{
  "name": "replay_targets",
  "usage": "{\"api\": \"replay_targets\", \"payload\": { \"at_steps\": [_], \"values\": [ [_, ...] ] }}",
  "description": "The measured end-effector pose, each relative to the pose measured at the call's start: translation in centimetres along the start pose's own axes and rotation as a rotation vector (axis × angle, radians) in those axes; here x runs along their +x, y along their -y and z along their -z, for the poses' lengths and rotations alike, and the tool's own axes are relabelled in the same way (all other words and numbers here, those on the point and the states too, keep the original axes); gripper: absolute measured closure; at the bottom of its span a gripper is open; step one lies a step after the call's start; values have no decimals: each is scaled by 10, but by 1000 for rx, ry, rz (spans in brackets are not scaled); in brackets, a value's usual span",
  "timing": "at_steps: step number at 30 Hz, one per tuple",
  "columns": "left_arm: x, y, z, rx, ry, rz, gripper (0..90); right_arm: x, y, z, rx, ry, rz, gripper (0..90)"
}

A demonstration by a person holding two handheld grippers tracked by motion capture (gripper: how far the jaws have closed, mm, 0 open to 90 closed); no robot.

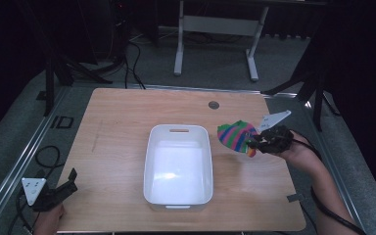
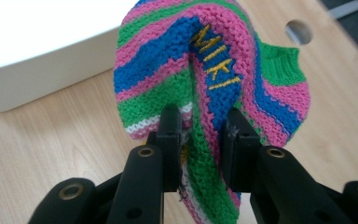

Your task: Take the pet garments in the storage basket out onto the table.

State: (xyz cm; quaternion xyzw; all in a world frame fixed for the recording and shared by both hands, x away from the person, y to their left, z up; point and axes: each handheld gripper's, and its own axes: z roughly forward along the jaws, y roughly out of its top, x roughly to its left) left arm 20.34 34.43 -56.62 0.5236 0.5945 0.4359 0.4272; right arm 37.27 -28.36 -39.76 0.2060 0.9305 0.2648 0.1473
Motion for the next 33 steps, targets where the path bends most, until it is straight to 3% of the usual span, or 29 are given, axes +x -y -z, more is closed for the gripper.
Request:
{"api": "replay_targets", "payload": {
  "at_steps": [19, 33],
  "values": [
    [0, 0, 0, -2, 4, -2, 9, 9, 40, -87, 66, -66, -83, 715],
    [0, 0, 0, -2, 4, -4, 9, 16, 45, -107, 88, -91, -110, 702]
  ]
}}
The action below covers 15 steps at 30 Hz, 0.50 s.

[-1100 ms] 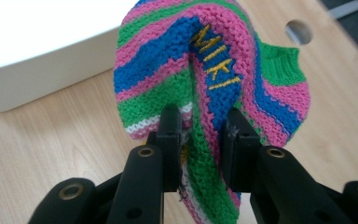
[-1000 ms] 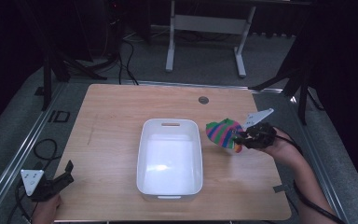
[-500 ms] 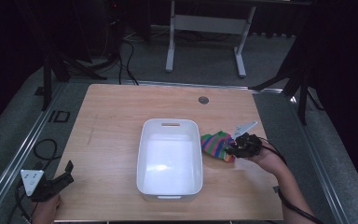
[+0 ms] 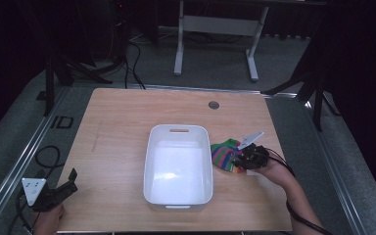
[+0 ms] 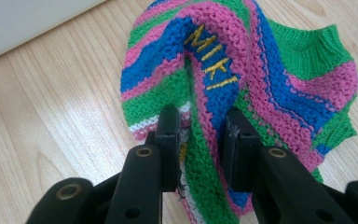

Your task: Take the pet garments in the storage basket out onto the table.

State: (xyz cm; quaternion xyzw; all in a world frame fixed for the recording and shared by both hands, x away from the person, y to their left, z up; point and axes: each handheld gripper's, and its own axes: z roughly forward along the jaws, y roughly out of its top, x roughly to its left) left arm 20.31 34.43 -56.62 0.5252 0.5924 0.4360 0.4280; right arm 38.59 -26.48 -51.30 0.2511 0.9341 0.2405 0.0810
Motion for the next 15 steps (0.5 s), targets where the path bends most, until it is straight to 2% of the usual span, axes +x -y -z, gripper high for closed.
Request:
{"api": "replay_targets", "payload": {
  "at_steps": [4, 9, 15],
  "values": [
    [0, 0, 0, -1, 0, 2, 9, 2, -1, 5, -3, 14, 9, 597],
    [0, 0, 0, -1, -1, 1, 9, 3, 4, 21, -69, 40, -7, 434],
    [0, 0, 0, 0, -3, 0, 9, -3, 24, 44, -172, 105, -81, 296]
  ]
}}
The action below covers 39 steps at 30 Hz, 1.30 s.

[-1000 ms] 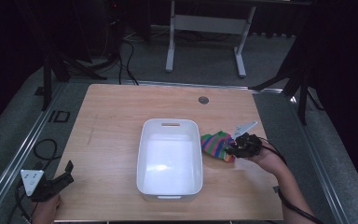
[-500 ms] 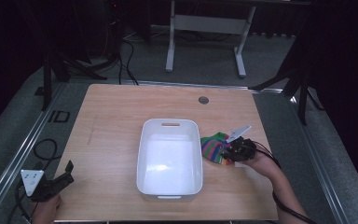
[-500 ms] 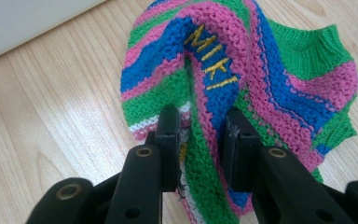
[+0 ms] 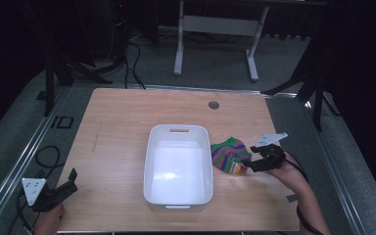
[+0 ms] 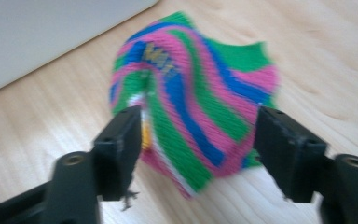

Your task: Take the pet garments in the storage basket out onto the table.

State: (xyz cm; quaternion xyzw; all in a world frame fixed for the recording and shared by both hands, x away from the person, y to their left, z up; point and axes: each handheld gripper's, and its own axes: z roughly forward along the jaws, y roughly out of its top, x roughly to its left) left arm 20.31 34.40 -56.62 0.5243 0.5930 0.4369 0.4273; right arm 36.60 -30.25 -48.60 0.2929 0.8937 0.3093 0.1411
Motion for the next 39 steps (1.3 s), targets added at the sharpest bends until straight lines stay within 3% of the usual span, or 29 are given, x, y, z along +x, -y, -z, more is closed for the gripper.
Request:
{"api": "replay_targets", "payload": {
  "at_steps": [5, 8, 12, 14, 19, 24, 28, 30, 31, 34, 39],
  "values": [
    [0, 0, 0, 1, -1, 1, 9, -11, 21, 13, -68, 66, -79, 226],
    [0, 0, 0, 1, -2, 1, 9, -15, 35, 16, -90, 87, -120, 134],
    [0, 0, 0, 1, -3, 1, 9, -20, 54, 19, -132, 98, -195, 125],
    [0, 0, 0, 1, -2, 1, 9, -21, 63, 19, -158, 135, -235, 126],
    [0, 0, 0, 1, -3, 1, 9, -16, 87, 18, -265, 215, -317, 128],
    [0, 0, 0, 0, -3, 0, 9, -8, 104, 20, -322, 311, -361, 132],
    [0, 0, 0, 0, -3, 0, 9, -2, 118, 26, -389, 383, -428, 134],
    [0, 0, 0, 0, -3, -1, 9, -1, 121, 28, -405, 398, -443, 134],
    [0, 0, 0, 0, -3, -1, 10, 1, 126, 30, -420, 435, -472, 137],
    [0, 0, 0, 0, -3, -2, 9, 4, 134, 33, -431, 475, -503, 138],
    [0, 0, 0, 1, -3, -3, 9, 9, 145, 33, -419, 499, -516, 138]
  ]
}}
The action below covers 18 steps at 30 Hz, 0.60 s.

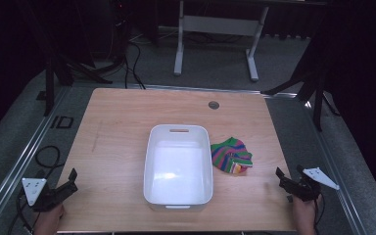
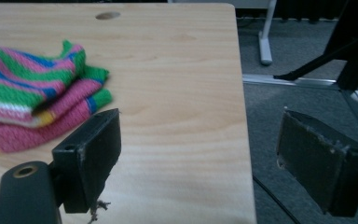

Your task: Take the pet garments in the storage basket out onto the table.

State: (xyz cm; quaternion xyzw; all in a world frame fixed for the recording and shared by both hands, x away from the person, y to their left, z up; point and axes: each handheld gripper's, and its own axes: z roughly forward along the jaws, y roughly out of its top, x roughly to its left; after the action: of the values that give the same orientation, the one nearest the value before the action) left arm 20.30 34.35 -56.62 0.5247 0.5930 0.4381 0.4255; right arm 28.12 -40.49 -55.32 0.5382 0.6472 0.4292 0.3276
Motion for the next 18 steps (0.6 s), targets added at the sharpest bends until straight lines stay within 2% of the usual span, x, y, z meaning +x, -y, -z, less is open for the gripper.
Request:
{"api": "replay_targets", "payload": {
  "at_steps": [4, 5, 8, 11, 14, 16, 18],
  "values": [
    [0, 0, 0, 0, 0, 0, 9, 1, 4, 7, -28, 23, -13, 138],
    [0, 0, 0, 0, 0, 0, 9, -1, 4, 10, -48, 13, -35, 138],
    [0, 0, 0, 0, 0, -1, 9, -3, 5, 14, -61, 12, -62, 138],
    [0, 0, 0, 2, -1, 0, 9, -6, 7, 18, -89, 28, -109, 138],
    [0, 0, 0, 2, -1, 0, 9, -10, 9, 17, -88, 45, -145, 138],
    [0, 0, 0, 1, -2, 0, 9, -11, 9, 17, -86, 65, -145, 138],
    [0, 0, 0, 0, -3, 2, 9, -10, 9, 17, -87, 63, -137, 138]
  ]
}}
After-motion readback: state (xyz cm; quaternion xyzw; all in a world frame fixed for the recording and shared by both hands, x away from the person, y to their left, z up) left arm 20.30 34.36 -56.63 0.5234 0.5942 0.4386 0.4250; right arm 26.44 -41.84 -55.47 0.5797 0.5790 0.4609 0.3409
